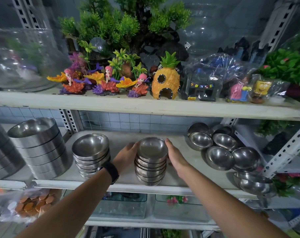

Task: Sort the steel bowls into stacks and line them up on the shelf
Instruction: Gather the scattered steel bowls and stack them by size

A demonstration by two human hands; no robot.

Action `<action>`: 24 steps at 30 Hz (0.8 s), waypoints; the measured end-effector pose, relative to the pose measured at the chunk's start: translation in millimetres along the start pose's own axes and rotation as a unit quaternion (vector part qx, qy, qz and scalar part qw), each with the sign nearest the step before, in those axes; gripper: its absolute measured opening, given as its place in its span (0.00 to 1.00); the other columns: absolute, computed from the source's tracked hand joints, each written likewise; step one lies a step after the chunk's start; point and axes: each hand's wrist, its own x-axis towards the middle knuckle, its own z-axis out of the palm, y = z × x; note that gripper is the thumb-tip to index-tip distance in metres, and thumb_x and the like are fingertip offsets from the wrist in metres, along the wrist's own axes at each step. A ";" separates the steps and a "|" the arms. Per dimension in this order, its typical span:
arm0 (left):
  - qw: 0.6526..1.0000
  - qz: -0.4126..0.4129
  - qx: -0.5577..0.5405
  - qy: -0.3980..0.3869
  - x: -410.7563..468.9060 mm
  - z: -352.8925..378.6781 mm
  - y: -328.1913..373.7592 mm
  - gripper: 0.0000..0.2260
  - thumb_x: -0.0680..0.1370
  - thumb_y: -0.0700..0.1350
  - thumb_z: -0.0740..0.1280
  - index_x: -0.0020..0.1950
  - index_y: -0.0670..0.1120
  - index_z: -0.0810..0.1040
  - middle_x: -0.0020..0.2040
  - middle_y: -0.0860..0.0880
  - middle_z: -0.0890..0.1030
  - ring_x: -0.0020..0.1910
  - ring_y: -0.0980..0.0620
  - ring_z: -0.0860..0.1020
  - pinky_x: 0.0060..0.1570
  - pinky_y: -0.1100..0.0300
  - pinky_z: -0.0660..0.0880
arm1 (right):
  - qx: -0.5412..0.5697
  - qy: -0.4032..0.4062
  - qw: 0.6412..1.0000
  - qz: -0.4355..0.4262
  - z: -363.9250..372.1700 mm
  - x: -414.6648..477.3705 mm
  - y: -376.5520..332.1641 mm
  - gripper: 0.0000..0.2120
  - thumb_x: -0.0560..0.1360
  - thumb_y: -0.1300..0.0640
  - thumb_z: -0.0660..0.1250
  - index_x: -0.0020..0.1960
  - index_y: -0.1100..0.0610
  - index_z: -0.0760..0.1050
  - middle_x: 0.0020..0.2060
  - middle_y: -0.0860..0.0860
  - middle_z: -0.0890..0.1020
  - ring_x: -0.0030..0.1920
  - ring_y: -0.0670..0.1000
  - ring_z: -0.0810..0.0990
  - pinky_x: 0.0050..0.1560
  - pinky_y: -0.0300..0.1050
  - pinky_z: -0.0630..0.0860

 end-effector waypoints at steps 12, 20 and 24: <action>0.853 0.255 0.452 0.048 11.2 1.4 107.4 0.24 0.82 0.62 0.49 0.49 0.47 0.77 0.42 0.48 0.80 0.41 0.49 0.78 0.47 0.53 0.77 | -0.586 0.117 0.762 -0.251 -88.8 -0.1 -65.6 0.18 0.81 0.41 0.54 0.51 0.54 0.75 0.47 0.52 0.81 0.47 0.55 0.79 0.42 0.46 0.71; 0.784 0.311 0.537 0.029 20.5 36.5 118.6 0.25 0.81 0.63 0.51 0.45 0.45 0.76 0.42 0.47 0.80 0.42 0.47 0.77 0.48 0.55 0.74 | -0.640 0.176 0.710 -0.236 -135.2 -7.4 -48.3 0.22 0.81 0.40 0.54 0.51 0.56 0.76 0.50 0.54 0.82 0.49 0.57 0.80 0.40 0.46 0.69; 0.793 0.318 0.519 0.005 22.5 48.3 116.9 0.24 0.82 0.62 0.50 0.46 0.44 0.76 0.42 0.46 0.80 0.43 0.46 0.78 0.49 0.53 0.74 | -0.641 0.192 0.713 -0.208 -161.8 -17.4 -33.9 0.23 0.79 0.38 0.53 0.51 0.55 0.76 0.49 0.55 0.82 0.48 0.57 0.80 0.44 0.48 0.75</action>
